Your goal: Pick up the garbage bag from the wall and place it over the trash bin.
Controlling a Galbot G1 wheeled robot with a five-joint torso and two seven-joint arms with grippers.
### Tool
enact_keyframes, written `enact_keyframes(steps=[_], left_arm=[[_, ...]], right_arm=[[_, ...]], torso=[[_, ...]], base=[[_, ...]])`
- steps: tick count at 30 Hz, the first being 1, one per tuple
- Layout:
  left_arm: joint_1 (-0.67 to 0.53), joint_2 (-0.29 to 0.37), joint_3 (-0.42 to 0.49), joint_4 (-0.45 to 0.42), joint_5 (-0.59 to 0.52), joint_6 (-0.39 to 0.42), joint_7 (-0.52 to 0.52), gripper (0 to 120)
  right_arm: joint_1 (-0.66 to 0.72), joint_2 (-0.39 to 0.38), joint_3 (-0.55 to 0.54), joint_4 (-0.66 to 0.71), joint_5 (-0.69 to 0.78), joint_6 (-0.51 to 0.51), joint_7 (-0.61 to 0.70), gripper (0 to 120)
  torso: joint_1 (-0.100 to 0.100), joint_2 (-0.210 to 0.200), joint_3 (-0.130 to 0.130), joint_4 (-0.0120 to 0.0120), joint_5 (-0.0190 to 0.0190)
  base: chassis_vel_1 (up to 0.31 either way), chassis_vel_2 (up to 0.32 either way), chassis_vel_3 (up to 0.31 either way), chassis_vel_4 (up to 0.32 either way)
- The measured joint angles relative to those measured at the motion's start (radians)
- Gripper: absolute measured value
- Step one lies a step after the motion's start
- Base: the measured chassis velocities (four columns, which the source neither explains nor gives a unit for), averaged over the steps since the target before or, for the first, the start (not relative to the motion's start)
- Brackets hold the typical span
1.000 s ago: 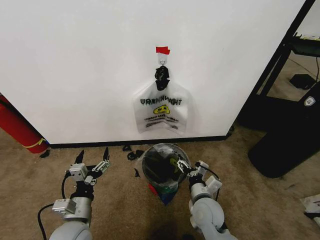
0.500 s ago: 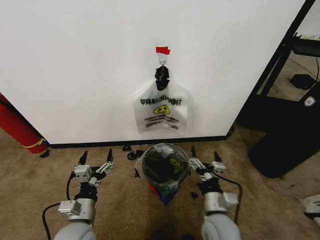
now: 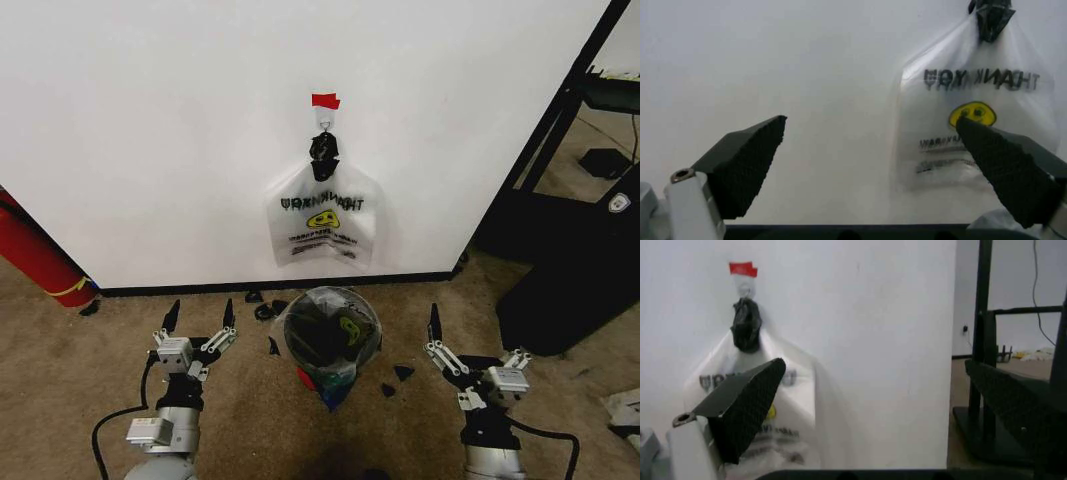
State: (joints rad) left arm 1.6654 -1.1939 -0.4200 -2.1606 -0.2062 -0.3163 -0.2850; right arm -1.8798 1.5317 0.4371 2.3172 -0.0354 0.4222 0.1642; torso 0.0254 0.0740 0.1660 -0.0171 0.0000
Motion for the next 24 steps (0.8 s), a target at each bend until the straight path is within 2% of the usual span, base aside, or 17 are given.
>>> enact_keyframes(steps=[12, 24], left_arm=[[0.005, -0.002, 0.004, -0.013, 0.018, -0.030, 0.001, 100], [-0.016, 0.011, 0.001, 0.018, 0.009, -0.087, -0.004, 100]], right_arm=[[-0.004, 0.020, -0.007, 0.018, -0.006, -0.106, 0.031, 100], [-0.010, 0.035, -0.006, 0.023, -0.003, -0.112, 0.039, 100]], torso=[[0.000, 0.000, 0.000, 0.0000, 0.0000], [0.000, 0.000, 0.000, -0.0001, -0.0001]], base=[[0.000, 0.000, 0.000, 0.000], [0.000, 0.000, 0.000, 0.000]])
